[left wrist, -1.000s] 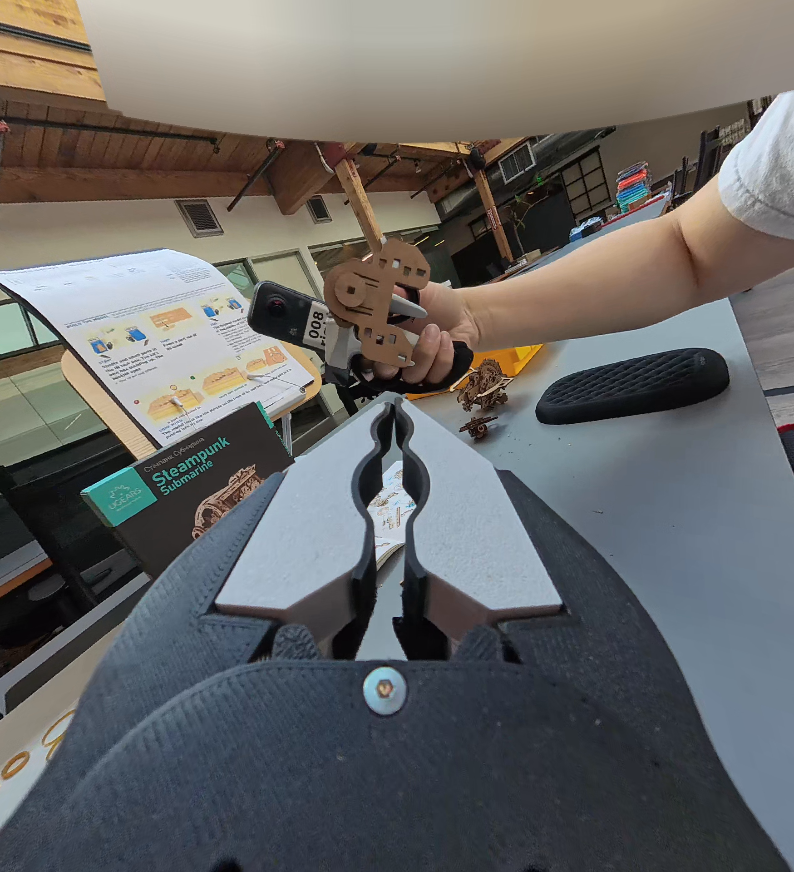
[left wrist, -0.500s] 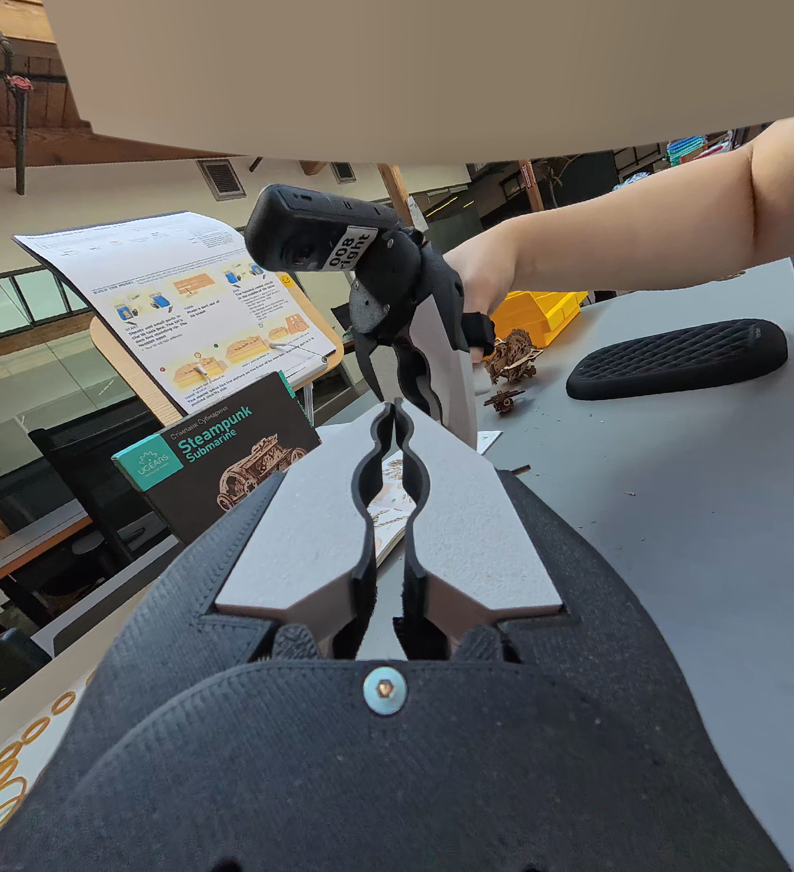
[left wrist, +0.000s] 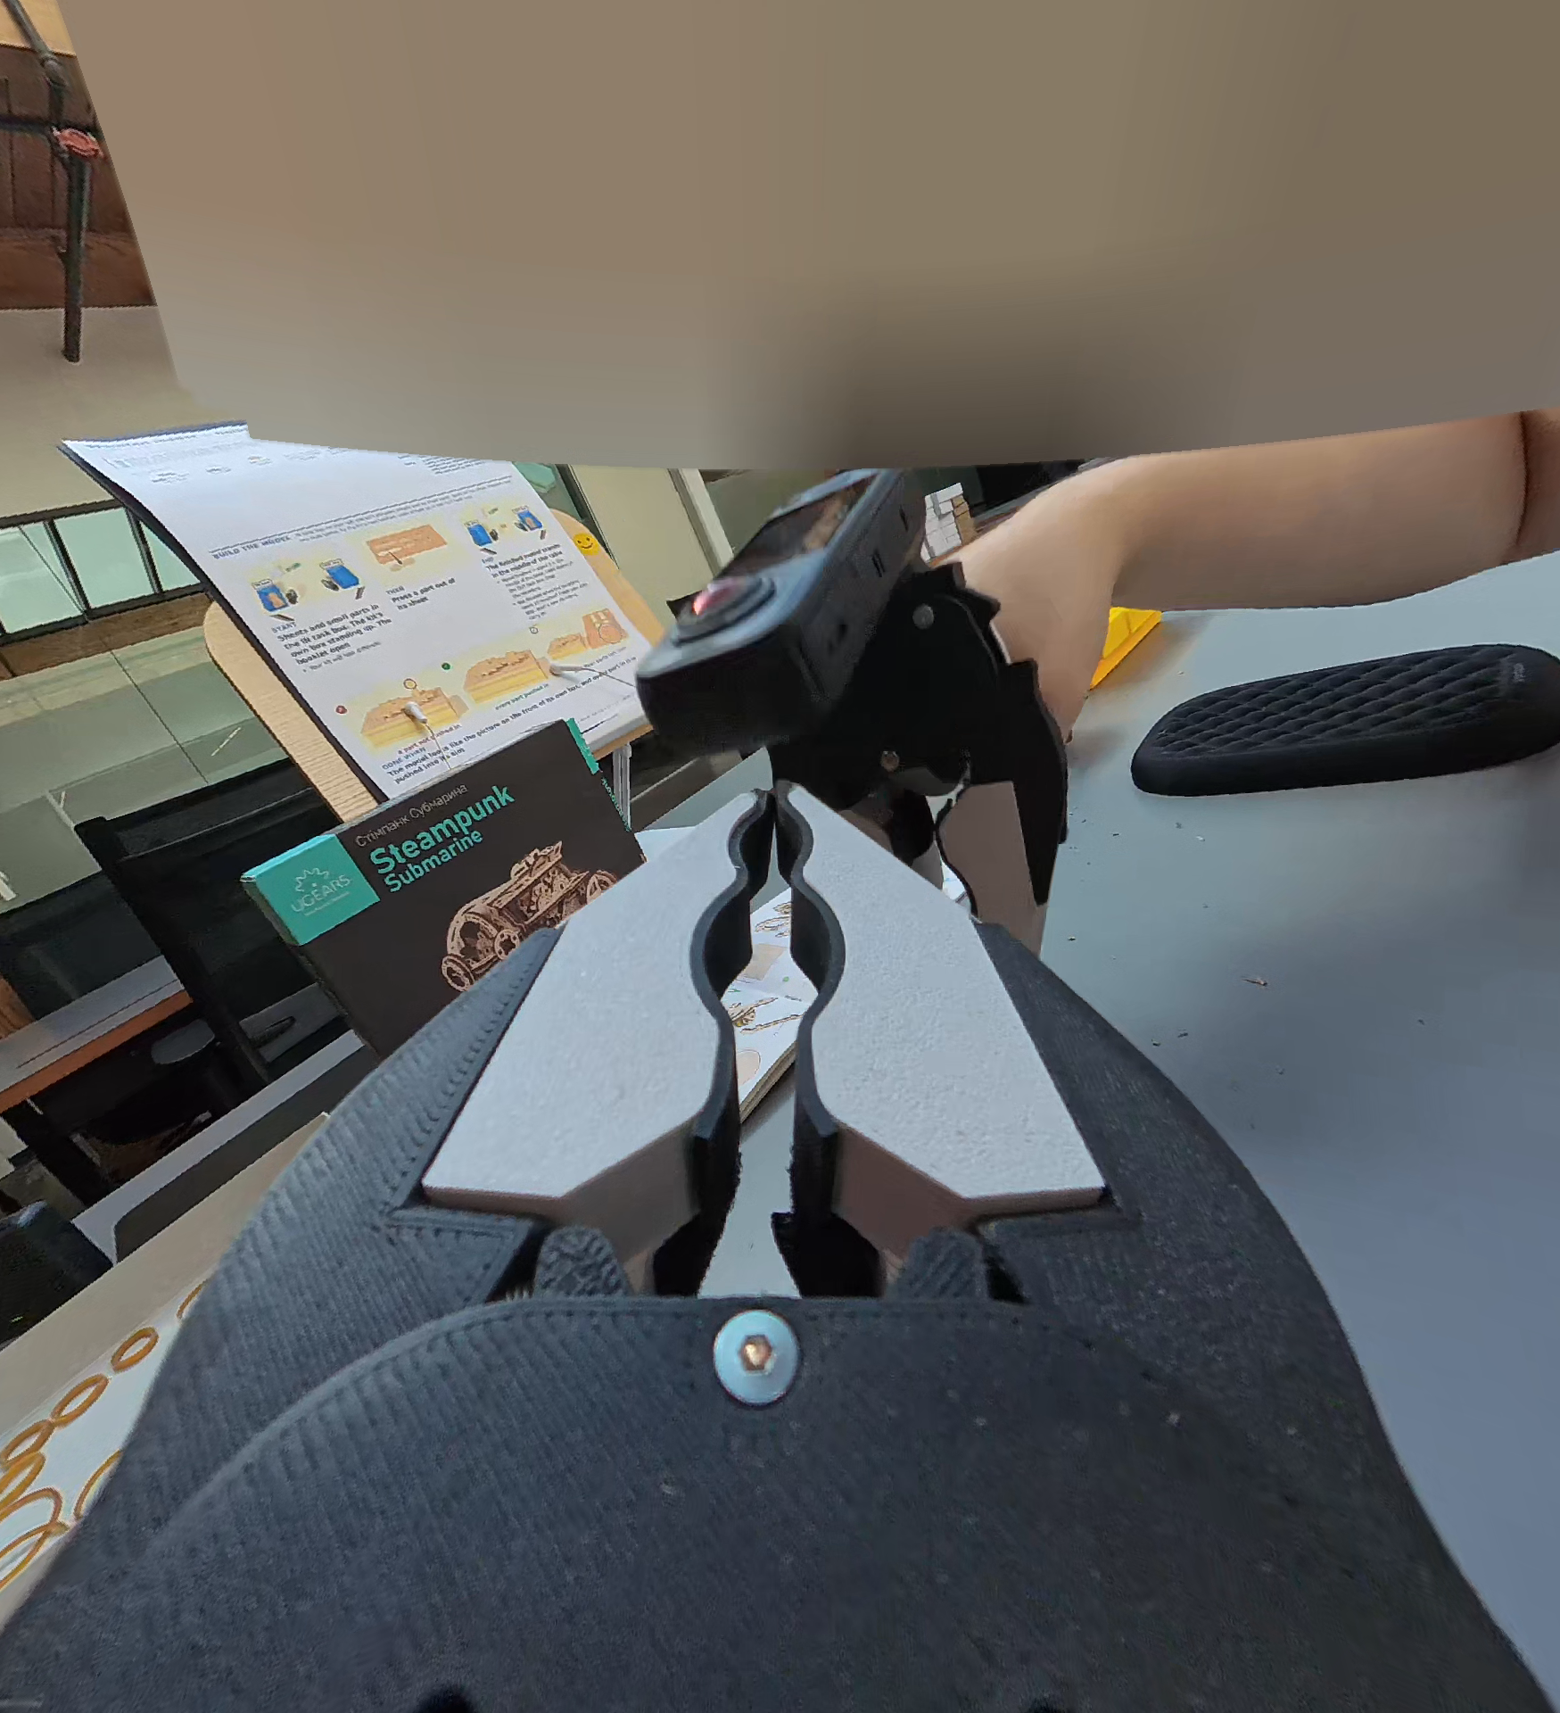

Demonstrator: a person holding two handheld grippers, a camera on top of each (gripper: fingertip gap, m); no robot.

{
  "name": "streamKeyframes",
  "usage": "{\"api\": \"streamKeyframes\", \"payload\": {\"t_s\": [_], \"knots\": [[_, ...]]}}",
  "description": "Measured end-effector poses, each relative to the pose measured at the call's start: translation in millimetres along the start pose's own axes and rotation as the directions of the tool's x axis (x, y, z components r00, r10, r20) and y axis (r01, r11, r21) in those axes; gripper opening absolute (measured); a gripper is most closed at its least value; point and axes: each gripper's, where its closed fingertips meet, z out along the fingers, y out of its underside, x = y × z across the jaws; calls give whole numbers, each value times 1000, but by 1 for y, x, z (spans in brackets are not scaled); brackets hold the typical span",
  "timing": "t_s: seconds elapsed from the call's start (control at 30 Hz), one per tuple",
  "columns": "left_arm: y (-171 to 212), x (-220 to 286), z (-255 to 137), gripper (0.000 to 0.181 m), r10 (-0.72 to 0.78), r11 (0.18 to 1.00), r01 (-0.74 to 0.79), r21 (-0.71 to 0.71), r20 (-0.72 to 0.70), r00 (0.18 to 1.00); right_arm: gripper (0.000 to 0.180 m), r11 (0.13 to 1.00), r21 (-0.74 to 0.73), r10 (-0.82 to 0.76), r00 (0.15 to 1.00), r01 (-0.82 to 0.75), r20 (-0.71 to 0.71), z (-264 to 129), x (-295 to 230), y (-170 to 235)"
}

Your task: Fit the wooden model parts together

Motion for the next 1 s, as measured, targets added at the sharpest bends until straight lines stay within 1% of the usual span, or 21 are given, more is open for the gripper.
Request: {"api": "streamKeyframes", "payload": {"t_s": [0.03, 0.13, 0.2, 0.23, 0.27, 0.3, 0.33, 0.37, 0.4, 0.43, 0.47, 0.53, 0.57, 0.63, 0.67, 0.73, 0.77, 0.83, 0.9, 0.93, 1.0], "knots": [[-1, -1, 0, 0, -5, 1000, 5, 4, 1, 1000, 13, 998, 58, -3, 1000, 3, 12, -4, -2, -9], [-2, -2, -1, 0, -12, 1000, 12, 12, 7, 1000, 12, 999, 53, 12, 1000, -12, 13, -12, 1, -6], [-2, -2, -1, 0, -10, 1000, 10, 13, 9, 1000, 13, 999, 38, 33, 999, -35, 38, -2, 0, -4], [-2, -2, -1, 0, -10, 1000, 10, 11, 9, 1000, 13, 1000, 10, 13, 1000, -13, 28, -7, 1, 0], [-1, -2, -1, 0, -10, 1000, 10, 9, 7, 1000, 13, 1000, -21, -6, 1000, 6, -19, -17, 7, 4], [-1, -2, -1, 0, -12, 1000, 12, 5, 5, 1000, 12, 999, 33, -4, 999, 6, -39, -29, 8, -4], [0, -2, 0, 0, -12, 1000, 12, 3, 4, 1000, 12, 995, 97, 11, 1000, -11, 4, -33, 1, -14], [0, -2, 0, 0, -10, 1000, 10, 3, 4, 1000, 12, 998, 52, 25, 999, -26, 23, -24, -1, -7], [0, -2, 0, 0, -9, 1000, 9, 3, 6, 1000, 13, 998, -63, 9, 1000, -8, 17, -5, 0, 13], [-1, -3, 0, 0, -10, 1000, 10, 4, 8, 1000, 16, 998, -56, 6, 1000, -6, 15, -5, 0, 13], [-1, -3, -1, 0, -11, 1000, 11, 7, 9, 1000, 13, 1000, 1, 13, 1000, -13, 22, -14, -1, 3], [-2, -3, -1, 0, -17, 1000, 16, 12, 11, 1000, 13, 1000, 17, 0, 999, 1, -39, -28, 6, 0], [-1, -4, -1, 0, -19, 1000, 19, 10, 12, 1000, 12, 999, 47, 6, 1000, -5, -12, -26, 2, -5], [-1, -4, -1, 0, -20, 1000, 20, 10, 15, 1000, 14, 998, -68, 12, 999, -10, 34, -3, -3, 14], [-1, -5, -1, 0, -20, 1000, 19, 12, 16, 1000, 14, 1000, 2, 16, 999, -16, 38, -9, -5, 4], [-2, -5, -1, 0, -20, 1000, 20, 15, 17, 1000, 13, 1000, -9, -1, 1000, 1, -21, -21, 0, 2], [-2, -5, -1, 0, -20, 1000, 20, 14, 18, 1000, 12, 1000, 4, -8, 1000, 8, -8, -19, -5, -2], [0, -5, -2, 0, -19, 1000, 19, 2, 15, 1000, 11, 998, -58, -23, 999, 25, 40, -2, -13, 3], [-1, -6, -2, 0, -23, 1000, 23, 13, 17, 1000, 14, 997, -77, -29, 999, 30, 14, -13, -9, 6], [-3, -7, -4, 0, -24, 1000, 23, 20, 20, 1000, 13, 998, -54, -36, 999, 36, -2, -19, -8, 3], [-7, -15, -8, 0, -20, 999, 18, 40, 60, 998, 13, 999, 32, 22, 999, -23, 40, -22, -8, -6]]}}
